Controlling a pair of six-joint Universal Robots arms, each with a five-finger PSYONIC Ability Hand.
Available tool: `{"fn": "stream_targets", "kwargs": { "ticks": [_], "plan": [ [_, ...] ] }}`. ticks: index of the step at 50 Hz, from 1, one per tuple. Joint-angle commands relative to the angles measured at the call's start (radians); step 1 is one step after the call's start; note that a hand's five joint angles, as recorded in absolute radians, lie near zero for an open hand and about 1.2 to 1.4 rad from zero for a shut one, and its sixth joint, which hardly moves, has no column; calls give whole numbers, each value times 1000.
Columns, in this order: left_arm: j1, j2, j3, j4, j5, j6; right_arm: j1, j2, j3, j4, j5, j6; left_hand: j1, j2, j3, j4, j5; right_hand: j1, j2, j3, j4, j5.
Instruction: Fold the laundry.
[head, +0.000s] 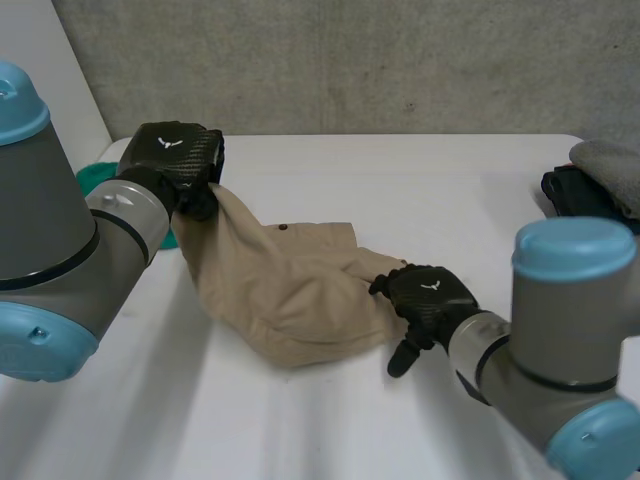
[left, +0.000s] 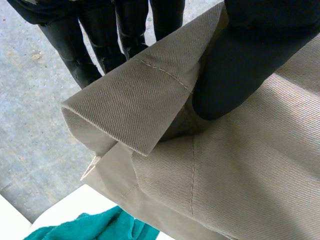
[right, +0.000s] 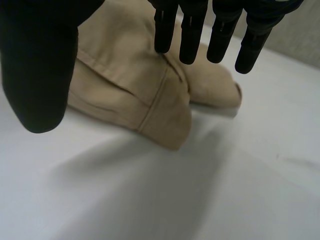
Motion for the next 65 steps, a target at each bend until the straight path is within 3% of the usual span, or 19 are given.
{"fn": "stream_targets", "kwargs": {
  "ticks": [1, 4, 7, 8, 14, 18, 23, 27, 33, 37, 41, 46, 50, 53, 65],
  "plan": [
    [4, 27, 2, -26, -12, -26, 49, 101, -41, -175, 130, -35, 219, 200, 209, 200, 253, 47, 33, 83, 61, 109],
    [6, 38, 4, -31, -12, -35, 62, 150, -73, -166, 133, -37, 219, 200, 209, 200, 253, 129, 115, 165, 143, 191],
    [17, 48, 4, -38, -12, -48, 76, 175, -91, -154, 139, -37, 219, 200, 209, 200, 253, 577, 563, 613, 591, 639],
    [18, 52, 2, -45, -12, -55, 78, 175, -91, -154, 143, -41, 219, 200, 209, 200, 253, 1017, 1004, 1054, 1031, 1080],
    [30, 70, -16, -81, -7, -80, 32, 69, -90, -146, 156, -49, 219, 200, 209, 200, 253, 1043, 1029, 1079, 1057, 1105],
    [50, 93, -35, -121, 3, -95, -45, -69, -91, -76, 114, -99, 219, 200, 209, 200, 253, 1043, 1029, 1079, 1057, 1105],
    [63, 119, -53, -202, 36, -97, -163, -244, -157, 192, -2, -306, 219, 200, 209, 200, 253, 1043, 1029, 1079, 1057, 1105],
    [52, 116, -68, -285, 89, -97, -204, -307, -223, 414, -37, -435, 219, 200, 209, 200, 253, 1043, 1029, 1079, 1057, 1105],
    [17, 47, -62, -327, 114, -91, -218, -237, -300, 586, -48, -505, 219, 200, 209, 200, 253, 1043, 1029, 1079, 1057, 1105],
    [24, -57, 8, -244, 73, -91, -212, -122, -381, 543, -44, -503, 219, 200, 209, 200, 253, 1043, 1029, 1079, 1057, 1105],
    [23, -123, 164, -88, 43, -89, -204, -23, -521, 357, 7, -465, 219, 200, 209, 200, 253, 1043, 1029, 1079, 1057, 1105],
    [32, -120, 344, 182, 34, -98, -206, -37, -605, -60, 139, -362, 219, 200, 209, 200, 253, 1043, 1029, 1079, 1057, 1105],
    [40, -80, 372, 372, 14, -120, -207, -94, -587, -332, 134, -305, 219, 200, 209, 200, 253, 1043, 1029, 1079, 1057, 1105],
    [43, -77, 370, 403, -6, -121, -207, -103, -581, -346, 117, -307, 219, 200, 209, 200, 253, 1043, 1029, 1079, 1057, 1105],
    [56, -187, 139, 238, 2, -161, -186, 7, -435, -39, 16, -322, 219, 200, 209, 200, 253, 1043, 1029, 1079, 1057, 1105]
  ]
}}
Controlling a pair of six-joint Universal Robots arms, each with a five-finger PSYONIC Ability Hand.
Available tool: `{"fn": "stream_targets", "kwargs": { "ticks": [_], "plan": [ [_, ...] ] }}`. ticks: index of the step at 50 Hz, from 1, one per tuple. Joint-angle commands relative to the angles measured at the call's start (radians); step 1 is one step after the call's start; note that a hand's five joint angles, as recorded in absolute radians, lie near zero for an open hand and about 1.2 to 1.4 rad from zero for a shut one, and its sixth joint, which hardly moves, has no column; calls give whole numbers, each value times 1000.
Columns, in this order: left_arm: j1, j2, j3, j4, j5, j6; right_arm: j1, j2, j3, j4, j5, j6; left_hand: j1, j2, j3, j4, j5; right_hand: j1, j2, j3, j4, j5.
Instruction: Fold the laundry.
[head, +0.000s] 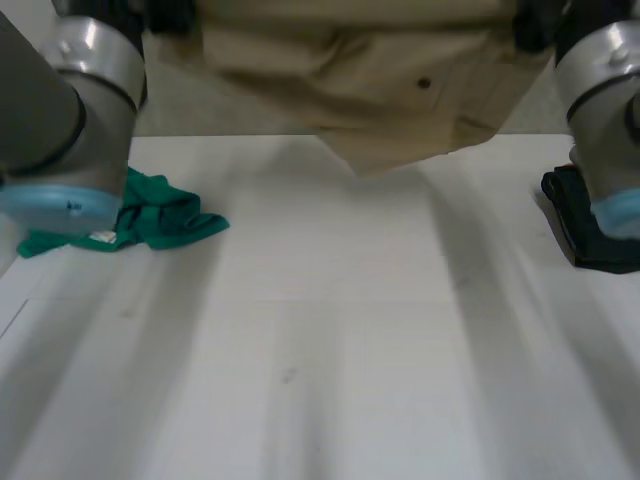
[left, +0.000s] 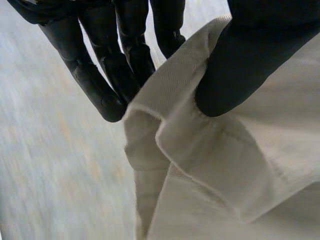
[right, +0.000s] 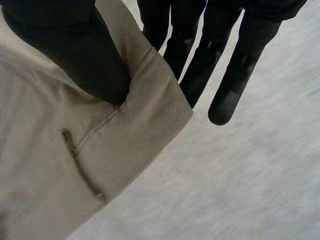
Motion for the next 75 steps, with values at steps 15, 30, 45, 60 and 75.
{"fn": "stream_targets", "kwargs": {
  "ticks": [15, 30, 45, 60, 75],
  "plan": [
    [-3, -216, -434, -86, -39, 10, 18, 227, 374, 182, -47, -127, -117, -137, -129, -137, -84, 313, 225, 208, 203, 219],
    [0, 33, -563, -147, 16, 143, -20, 55, 406, 334, -15, -92, -973, -992, -984, -992, -939, -627, -715, -732, -737, -721],
    [14, 223, -819, -167, 180, 261, -120, -163, 677, 340, -354, -299, -353, -373, -365, -373, -320, -413, -501, -518, -523, -507],
    [8, -59, -620, -164, 193, 264, -134, 35, 693, 76, -422, -376, -726, -746, -737, -746, -692, -589, -677, -694, -699, -683],
    [-43, -288, -339, -189, 98, 398, -115, 213, 579, -176, -371, -368, -644, -664, -655, -663, -610, -562, -651, -667, -673, -656]
  ]
}}
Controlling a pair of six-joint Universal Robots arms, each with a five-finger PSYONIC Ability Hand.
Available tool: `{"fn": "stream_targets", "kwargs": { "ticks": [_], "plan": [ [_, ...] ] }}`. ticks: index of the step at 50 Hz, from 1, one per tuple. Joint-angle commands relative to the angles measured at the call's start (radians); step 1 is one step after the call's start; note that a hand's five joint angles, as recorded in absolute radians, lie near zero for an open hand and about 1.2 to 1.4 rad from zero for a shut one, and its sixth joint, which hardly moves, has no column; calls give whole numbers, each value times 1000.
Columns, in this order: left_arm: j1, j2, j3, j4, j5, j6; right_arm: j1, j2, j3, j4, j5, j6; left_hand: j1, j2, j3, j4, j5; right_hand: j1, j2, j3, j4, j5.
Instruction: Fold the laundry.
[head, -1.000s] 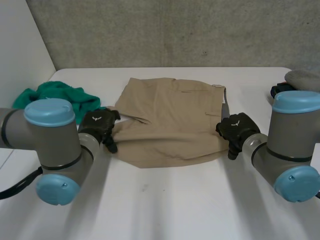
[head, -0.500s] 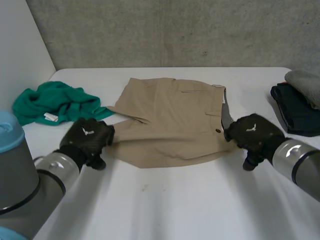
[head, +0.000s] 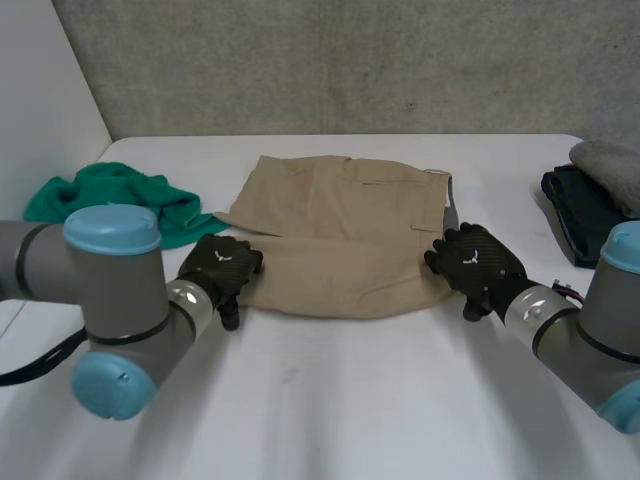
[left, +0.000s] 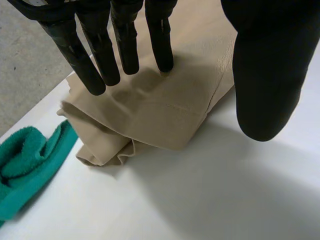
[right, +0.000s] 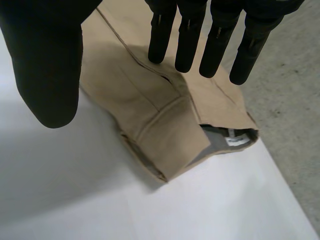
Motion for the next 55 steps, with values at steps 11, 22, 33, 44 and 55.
{"fn": "stream_targets", "kwargs": {
  "ticks": [11, 22, 33, 44, 55],
  "plan": [
    [-36, -123, 173, -23, -21, 49, 27, 171, -151, -76, 100, 5, 816, 846, 842, 853, 855, 226, 235, 231, 236, 268],
    [-35, -48, 126, -16, -34, 41, 24, 57, -140, -21, 166, 141, 952, 982, 978, 988, 991, 922, 932, 928, 932, 964],
    [5, 158, -44, -97, 9, 32, 8, -79, -192, 469, 174, 162, 952, 982, 978, 988, 991, 922, 932, 928, 932, 964],
    [-7, 472, -330, -545, 130, 131, -113, -263, -135, 1084, 133, -188, 952, 982, 978, 988, 991, 922, 932, 928, 932, 964],
    [-1, 493, -310, -446, 96, 185, -101, -306, -73, 843, 56, -36, 952, 982, 978, 988, 991, 659, 669, 665, 669, 701]
  ]
}}
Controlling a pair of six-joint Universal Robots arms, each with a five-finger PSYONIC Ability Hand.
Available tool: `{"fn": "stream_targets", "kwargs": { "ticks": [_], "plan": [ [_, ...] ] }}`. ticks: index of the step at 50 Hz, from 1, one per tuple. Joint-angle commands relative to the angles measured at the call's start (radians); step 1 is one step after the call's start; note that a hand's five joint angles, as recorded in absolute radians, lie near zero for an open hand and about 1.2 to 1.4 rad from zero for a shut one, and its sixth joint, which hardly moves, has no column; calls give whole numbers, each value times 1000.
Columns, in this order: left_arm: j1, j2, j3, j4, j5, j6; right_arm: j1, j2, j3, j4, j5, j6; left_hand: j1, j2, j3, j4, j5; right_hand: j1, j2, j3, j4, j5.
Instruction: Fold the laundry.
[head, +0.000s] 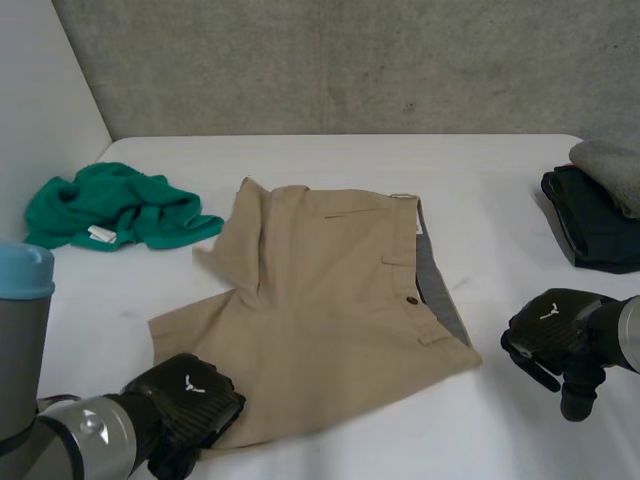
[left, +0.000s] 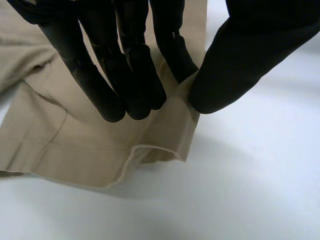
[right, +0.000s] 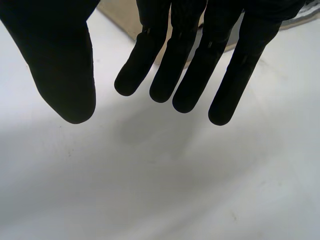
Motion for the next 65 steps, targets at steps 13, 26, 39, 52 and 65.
{"fn": "stream_targets", "kwargs": {
  "ticks": [13, 26, 39, 52, 65],
  "plan": [
    [48, -210, 283, 364, -211, -81, 73, -48, 319, -697, -67, 423, 236, 202, 207, 204, 209, -654, -669, -680, -685, -195],
    [39, -285, 384, 361, -237, -127, 205, 7, 400, -967, -23, 559, 236, 202, 207, 204, 209, -519, -534, -545, -550, -60],
    [56, -234, 311, 337, -220, -184, 287, 108, 340, -1088, 108, 547, 236, 202, 207, 204, 209, 233, 218, 207, 202, 692],
    [18, 3, -38, 12, 34, -183, 54, -178, 308, -360, 36, 178, 236, 202, 207, 204, 209, 233, 218, 207, 202, 692],
    [-36, 24, -46, 58, -30, -114, -3, -143, 233, -155, -13, 82, 236, 202, 207, 204, 209, 233, 218, 207, 202, 692]
  ]
}}
